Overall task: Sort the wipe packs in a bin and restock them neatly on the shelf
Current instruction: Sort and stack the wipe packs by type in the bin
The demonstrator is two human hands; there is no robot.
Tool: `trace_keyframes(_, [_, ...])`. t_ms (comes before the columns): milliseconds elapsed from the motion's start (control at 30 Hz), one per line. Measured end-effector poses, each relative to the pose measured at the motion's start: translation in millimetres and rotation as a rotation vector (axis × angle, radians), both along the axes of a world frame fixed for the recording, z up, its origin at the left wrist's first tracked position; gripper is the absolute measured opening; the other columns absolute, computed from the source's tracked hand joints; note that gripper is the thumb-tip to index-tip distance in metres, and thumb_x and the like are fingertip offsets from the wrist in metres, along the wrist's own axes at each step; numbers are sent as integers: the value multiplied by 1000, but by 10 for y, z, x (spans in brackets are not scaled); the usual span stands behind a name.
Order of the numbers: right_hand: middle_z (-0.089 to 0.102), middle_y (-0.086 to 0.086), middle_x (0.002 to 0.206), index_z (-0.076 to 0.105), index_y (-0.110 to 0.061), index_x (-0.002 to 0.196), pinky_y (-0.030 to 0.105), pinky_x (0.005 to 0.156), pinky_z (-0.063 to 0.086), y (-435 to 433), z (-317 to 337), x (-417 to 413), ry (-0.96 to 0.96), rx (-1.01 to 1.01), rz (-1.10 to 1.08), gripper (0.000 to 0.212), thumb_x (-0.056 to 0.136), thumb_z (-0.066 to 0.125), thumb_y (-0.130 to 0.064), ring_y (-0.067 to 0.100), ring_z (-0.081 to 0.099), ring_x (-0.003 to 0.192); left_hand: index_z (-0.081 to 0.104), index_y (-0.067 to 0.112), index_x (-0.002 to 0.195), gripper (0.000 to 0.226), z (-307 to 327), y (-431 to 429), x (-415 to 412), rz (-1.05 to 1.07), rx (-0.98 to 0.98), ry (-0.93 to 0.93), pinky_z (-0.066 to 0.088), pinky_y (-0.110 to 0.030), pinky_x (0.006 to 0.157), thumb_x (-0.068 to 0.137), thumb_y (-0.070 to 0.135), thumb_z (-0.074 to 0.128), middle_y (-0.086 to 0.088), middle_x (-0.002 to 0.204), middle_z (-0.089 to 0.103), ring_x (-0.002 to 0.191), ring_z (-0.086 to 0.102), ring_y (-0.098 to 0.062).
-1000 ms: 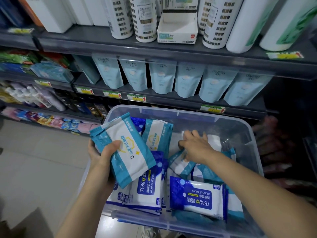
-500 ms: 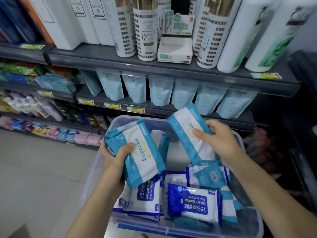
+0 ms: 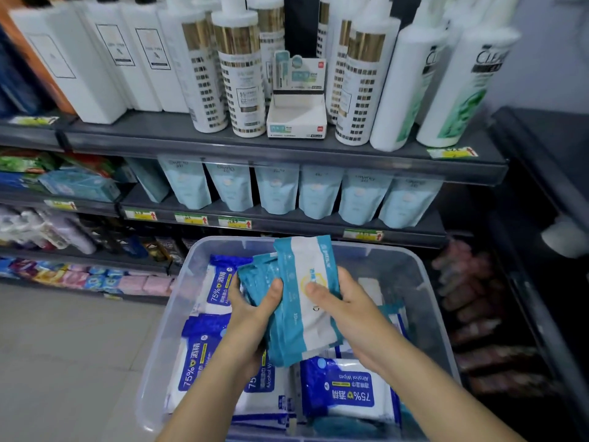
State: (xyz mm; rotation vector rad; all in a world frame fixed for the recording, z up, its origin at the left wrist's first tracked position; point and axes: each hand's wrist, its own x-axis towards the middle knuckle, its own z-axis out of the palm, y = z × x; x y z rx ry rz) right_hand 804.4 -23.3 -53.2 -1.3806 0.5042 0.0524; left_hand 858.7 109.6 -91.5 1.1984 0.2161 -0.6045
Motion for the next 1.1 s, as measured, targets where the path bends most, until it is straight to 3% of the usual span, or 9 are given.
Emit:
trace_keyframes(167, [71, -2, 107, 60, -22, 109, 32, 84, 56, -78, -6, -50, 55, 61, -11, 20, 90, 61, -19, 13, 68, 96, 25, 43, 139, 109, -21, -52, 13, -39, 87, 2, 55, -44, 84, 44, 50, 78, 1, 129, 57, 107, 63, -24])
trace_keyframes(300, [72, 3, 104, 62, -13, 111, 37, 82, 56, -145, -1, -56, 110, 180, 2, 24, 87, 64, -12, 22, 69, 96, 10, 46, 145, 125, 36, -99, -5, -68, 182, -1, 52, -47, 90, 39, 62, 74, 4, 136, 50, 112, 59, -23])
trace_keyframes(500, [71, 13, 105, 66, -7, 105, 37, 72, 57, -190, -29, -63, 162, 386, -33, 35, 71, 68, -14, 28, 68, 93, 15, 59, 140, 107, 55, -15, 14, -144, 202, 89, 48, -53, 95, 45, 91, 53, 12, 142, 42, 122, 53, -25])
trace_keyframes(700, [70, 12, 110, 62, -12, 116, 46, 84, 55, -136, 3, -51, 131, 387, 11, 39, 77, 64, -14, 30, 66, 101, -9, 44, 147, 89, 137, -113, -67, -160, 314, -94, 38, -42, 108, 77, 66, 42, 6, 151, 32, 127, 44, -16])
trace_keyframes(767, [69, 13, 112, 60, -14, 120, 51, 88, 52, -184, 8, -65, 143, 387, 16, 45, 75, 64, -17, 33, 65, 103, -10, 40, 148, 84, 130, -199, -114, -201, 332, -114, 37, -39, 108, 82, 63, 37, 3, 149, 35, 121, 45, -13])
trace_keyframes(933, [70, 10, 111, 59, -16, 122, 46, 90, 51, -432, -14, -190, 182, 306, 18, 51, 72, 64, -25, 29, 66, 102, -9, 31, 150, 77, 45, -456, -249, -285, 296, -77, 32, -25, 104, 91, 56, 35, 4, 150, 33, 115, 37, -4])
trace_keyframes(1100, [70, 10, 111, 60, -17, 121, 45, 91, 51, -518, -82, -257, 200, 351, -27, 51, 71, 63, -27, 28, 67, 101, -4, 28, 151, 71, -11, -600, -300, -314, 250, -94, 33, -18, 101, 95, 50, 34, 12, 144, 32, 122, 37, -1])
